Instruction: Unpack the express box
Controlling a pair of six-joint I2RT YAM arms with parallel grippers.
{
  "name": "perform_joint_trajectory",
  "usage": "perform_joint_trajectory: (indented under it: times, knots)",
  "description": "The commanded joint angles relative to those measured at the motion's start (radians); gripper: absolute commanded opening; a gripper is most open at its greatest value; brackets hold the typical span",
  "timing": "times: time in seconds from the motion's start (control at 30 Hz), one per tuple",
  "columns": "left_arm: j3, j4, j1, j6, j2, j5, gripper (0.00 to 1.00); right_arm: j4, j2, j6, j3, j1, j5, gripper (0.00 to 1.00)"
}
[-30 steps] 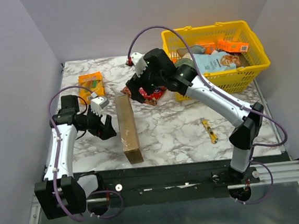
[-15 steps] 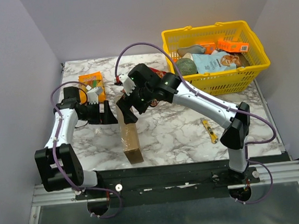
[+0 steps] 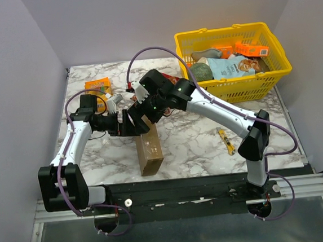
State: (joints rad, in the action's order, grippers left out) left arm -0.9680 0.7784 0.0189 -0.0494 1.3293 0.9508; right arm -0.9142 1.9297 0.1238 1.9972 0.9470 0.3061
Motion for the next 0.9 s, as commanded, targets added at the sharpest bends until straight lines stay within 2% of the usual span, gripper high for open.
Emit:
perform_joint_trajectory:
  times: [0.0, 0.13, 0.23, 0.43, 0.57, 0.73, 0.87]
  knots:
    - [0.008, -0.037, -0.011, 0.029, -0.013, -0.007, 0.99, -0.005, 0.011, 0.020, -0.032, -0.002, -0.062, 1.00]
    - [0.015, -0.054, -0.043, 0.034, 0.030, -0.015, 0.99, -0.005, 0.028, 0.001, -0.026, 0.006, -0.087, 1.00]
    - [0.015, -0.059, -0.059, 0.031, 0.054, -0.017, 0.99, -0.003, 0.025, -0.032, -0.014, 0.038, -0.258, 1.00]
    - [0.023, -0.076, -0.059, 0.034, 0.080, 0.011, 0.99, -0.014, 0.018, -0.049, -0.040, 0.090, -0.452, 1.00]
    - [0.025, -0.077, -0.057, 0.033, 0.091, 0.023, 0.99, -0.021, 0.029, 0.005, -0.043, 0.095, -0.432, 1.00]
    - [0.026, -0.082, -0.057, 0.037, 0.102, 0.039, 0.99, -0.031, 0.063, 0.034, 0.057, 0.095, -0.323, 1.00]
    - [0.028, -0.084, -0.057, 0.039, 0.105, 0.043, 0.99, -0.045, 0.083, 0.037, 0.051, 0.095, -0.326, 1.00]
